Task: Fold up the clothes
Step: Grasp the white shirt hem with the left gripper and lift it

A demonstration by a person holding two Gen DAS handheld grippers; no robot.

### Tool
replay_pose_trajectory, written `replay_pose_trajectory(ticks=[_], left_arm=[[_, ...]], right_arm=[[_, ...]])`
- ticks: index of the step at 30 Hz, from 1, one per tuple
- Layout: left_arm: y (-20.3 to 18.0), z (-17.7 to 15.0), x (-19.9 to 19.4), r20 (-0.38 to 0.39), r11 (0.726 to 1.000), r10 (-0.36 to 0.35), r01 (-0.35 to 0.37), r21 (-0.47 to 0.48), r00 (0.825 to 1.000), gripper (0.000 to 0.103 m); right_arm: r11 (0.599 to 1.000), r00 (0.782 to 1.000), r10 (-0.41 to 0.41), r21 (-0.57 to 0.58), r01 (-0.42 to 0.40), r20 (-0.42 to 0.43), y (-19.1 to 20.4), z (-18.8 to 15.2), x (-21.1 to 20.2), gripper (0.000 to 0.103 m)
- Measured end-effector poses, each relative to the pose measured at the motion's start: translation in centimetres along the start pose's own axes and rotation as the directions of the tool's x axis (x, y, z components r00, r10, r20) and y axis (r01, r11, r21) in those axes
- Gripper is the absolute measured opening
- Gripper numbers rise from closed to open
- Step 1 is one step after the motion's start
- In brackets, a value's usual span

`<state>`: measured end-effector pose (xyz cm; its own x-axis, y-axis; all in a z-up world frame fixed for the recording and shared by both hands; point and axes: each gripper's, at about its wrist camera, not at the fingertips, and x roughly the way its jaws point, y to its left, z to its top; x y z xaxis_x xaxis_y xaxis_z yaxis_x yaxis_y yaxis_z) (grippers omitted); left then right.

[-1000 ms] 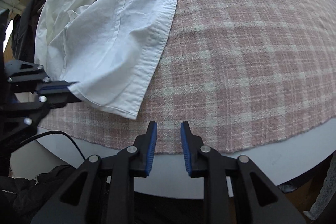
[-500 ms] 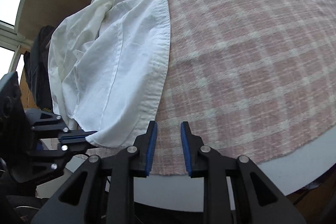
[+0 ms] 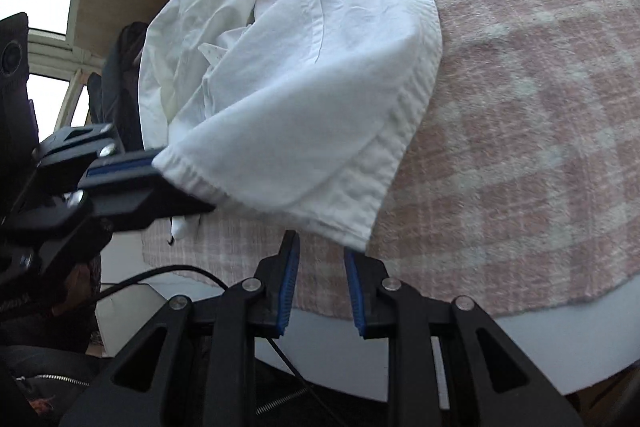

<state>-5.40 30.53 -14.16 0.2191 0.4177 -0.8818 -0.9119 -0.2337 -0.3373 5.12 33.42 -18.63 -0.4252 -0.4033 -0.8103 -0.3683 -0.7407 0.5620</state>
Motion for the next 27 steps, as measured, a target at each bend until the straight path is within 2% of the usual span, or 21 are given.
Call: replay_pose_trajectory(ticks=[2, 4, 7, 9, 12, 14, 17, 20, 22, 24, 27], left_arm=[[0.0, -0.4, 0.0, -0.009, 1.0, 0.007, -0.007, 0.013, 1.0, 0.001], [0.4, -0.9, 0.4, -0.031, 1.0, -0.005, 0.005, 0.007, 1.0, 0.001], [0.9, -1.8, 2.8, -0.088, 0.998, -0.053, 0.051, -0.032, 0.995, 0.003], [0.8, -2.9, 5.7, -0.158, 0.997, -0.068, 0.063, -0.036, 0.985, 0.01], [0.3, -4.2, 8.2, -0.213, 1.0, -0.027, 0.029, 0.007, 0.977, 0.011], [0.3, -4.5, 7.3, -0.194, 0.999, -0.039, 0.041, 0.004, 0.98, 0.015], [0.2, -4.7, 4.3, -0.125, 1.0, -0.023, 0.025, 0.016, 0.992, 0.024], [1.0, -5.2, 1.2, -0.057, 0.998, 0.055, -0.054, 0.016, 0.997, 0.024], [2.7, -5.3, -0.1, -0.032, 0.993, 0.119, -0.119, -0.012, 0.992, 0.025], [5.4, -5.9, -0.8, -0.028, 0.981, 0.176, -0.177, -0.079, 0.984, 0.025], [9.2, -8.1, -3.4, 0.003, 0.943, 0.259, -0.252, -0.216, 0.966, 0.025]], right_arm=[[0.999, 0.999, -0.02, 0.045, 0.018, 0.047, -0.3, 0.4, 0.1, 0.023], [0.995, 0.99, -0.058, 0.092, 0.046, 0.128, -1.1, 0.5, -1.7, 0.023], [0.984, 0.96, -0.126, 0.151, 0.09, 0.249, -2.3, 1.0, -4.6, 0.023], [0.97, 0.932, -0.225, 0.157, 0.186, 0.283, -2.8, 1.0, -6.3, 0.023], [0.934, 0.906, -0.352, 0.158, 0.321, 0.236, -4.5, 0.6, -7.7, 0.023], [0.915, 0.89, -0.398, 0.171, 0.366, 0.221, -5.3, -0.1, -8.7, 0.023], [0.934, 0.906, -0.356, 0.089, 0.345, 0.227, -3.7, 0.5, -8.7, 0.023], [0.932, 0.918, -0.348, -0.033, 0.36, 0.188, -1.3, 1.9, -6.0, 0.023], [0.918, 0.92, -0.37, -0.102, 0.384, 0.131, -0.7, 3.1, -3.4, 0.023], [0.897, 0.91, -0.407, -0.155, 0.414, 0.072, -0.8, 3.4, -1.6, 0.023], [0.867, 0.892, -0.45, -0.225, 0.445, 0.03, -0.3, 3.5, -2.1, 0.025]])
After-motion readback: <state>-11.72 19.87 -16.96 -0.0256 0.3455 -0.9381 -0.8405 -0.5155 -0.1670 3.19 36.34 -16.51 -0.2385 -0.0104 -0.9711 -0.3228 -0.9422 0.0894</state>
